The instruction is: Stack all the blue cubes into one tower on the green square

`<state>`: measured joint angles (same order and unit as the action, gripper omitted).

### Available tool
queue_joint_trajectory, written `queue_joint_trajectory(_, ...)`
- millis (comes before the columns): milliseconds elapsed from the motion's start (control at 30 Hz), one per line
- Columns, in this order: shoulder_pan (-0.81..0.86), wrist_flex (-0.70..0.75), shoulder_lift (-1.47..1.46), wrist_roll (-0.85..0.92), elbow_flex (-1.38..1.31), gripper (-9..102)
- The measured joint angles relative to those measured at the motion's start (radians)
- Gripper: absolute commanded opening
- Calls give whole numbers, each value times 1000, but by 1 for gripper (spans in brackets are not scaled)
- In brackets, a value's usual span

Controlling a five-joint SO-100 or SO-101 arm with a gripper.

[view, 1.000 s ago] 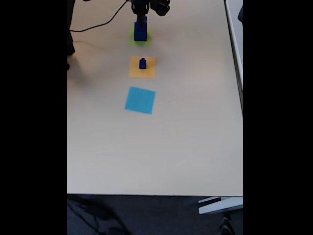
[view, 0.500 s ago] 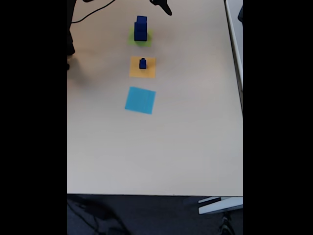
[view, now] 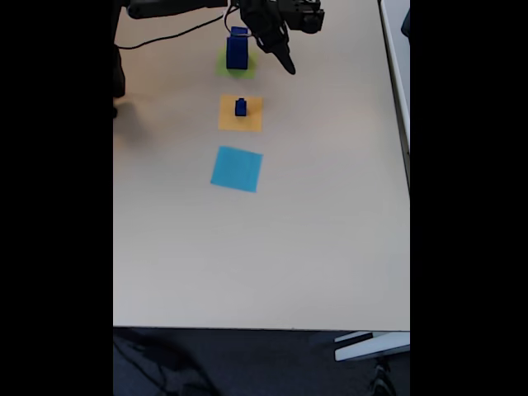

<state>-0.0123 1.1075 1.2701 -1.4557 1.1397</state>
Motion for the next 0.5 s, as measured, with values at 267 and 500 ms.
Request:
queue_joint_trajectory(267,28,-17,57,-11,213,22)
queue_joint_trajectory(500,17,-94,106,-64,376,21)
